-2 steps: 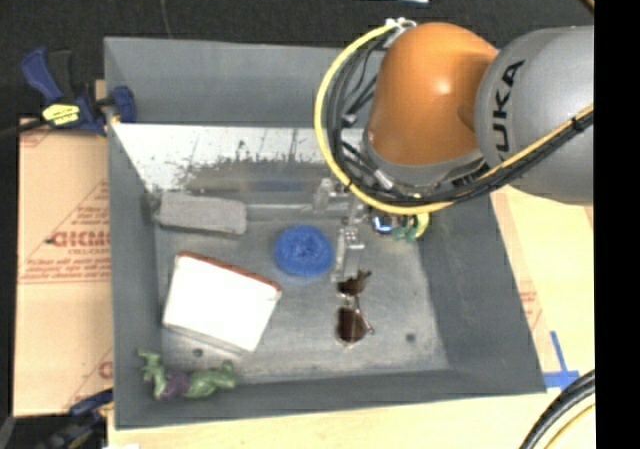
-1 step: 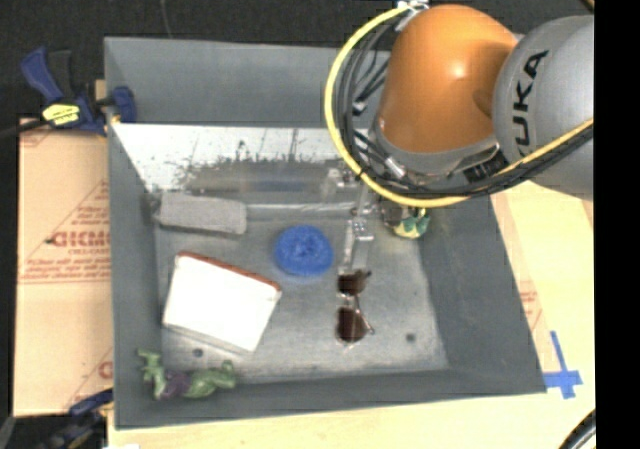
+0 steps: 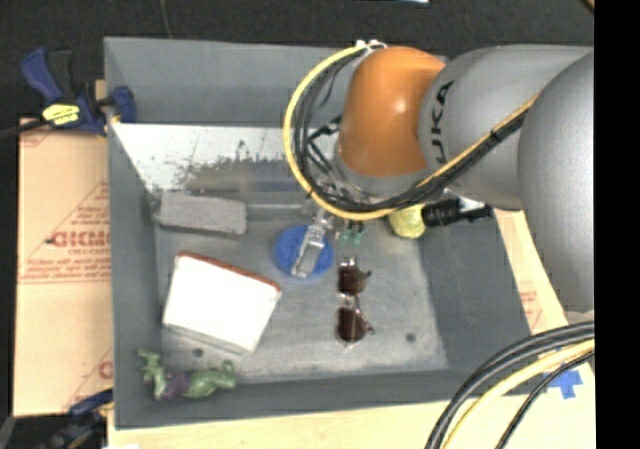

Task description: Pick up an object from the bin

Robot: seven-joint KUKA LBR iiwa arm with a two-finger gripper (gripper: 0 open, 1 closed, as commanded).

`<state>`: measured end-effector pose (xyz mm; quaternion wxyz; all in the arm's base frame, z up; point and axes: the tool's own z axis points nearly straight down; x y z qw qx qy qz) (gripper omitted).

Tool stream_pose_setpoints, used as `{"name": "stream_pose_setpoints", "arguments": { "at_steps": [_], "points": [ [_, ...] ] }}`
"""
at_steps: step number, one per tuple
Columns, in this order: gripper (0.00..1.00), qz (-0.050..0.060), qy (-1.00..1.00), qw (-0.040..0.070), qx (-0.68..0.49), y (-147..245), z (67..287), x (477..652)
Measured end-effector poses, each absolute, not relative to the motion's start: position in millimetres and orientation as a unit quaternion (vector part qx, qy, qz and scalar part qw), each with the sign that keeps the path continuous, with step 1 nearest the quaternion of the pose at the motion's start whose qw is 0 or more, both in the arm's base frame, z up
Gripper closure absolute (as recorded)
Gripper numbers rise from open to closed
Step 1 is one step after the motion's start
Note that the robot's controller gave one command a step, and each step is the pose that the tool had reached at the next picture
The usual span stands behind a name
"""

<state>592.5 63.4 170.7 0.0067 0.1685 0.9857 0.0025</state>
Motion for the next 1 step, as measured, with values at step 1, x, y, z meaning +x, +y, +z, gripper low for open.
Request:
{"name": "stream_pose_setpoints", "arguments": {
  "at_steps": [1],
  "points": [
    [1.0, 0.002, 0.999, 0.01, 0.039, 92.6, 228.6, 597.0]
  ]
}}
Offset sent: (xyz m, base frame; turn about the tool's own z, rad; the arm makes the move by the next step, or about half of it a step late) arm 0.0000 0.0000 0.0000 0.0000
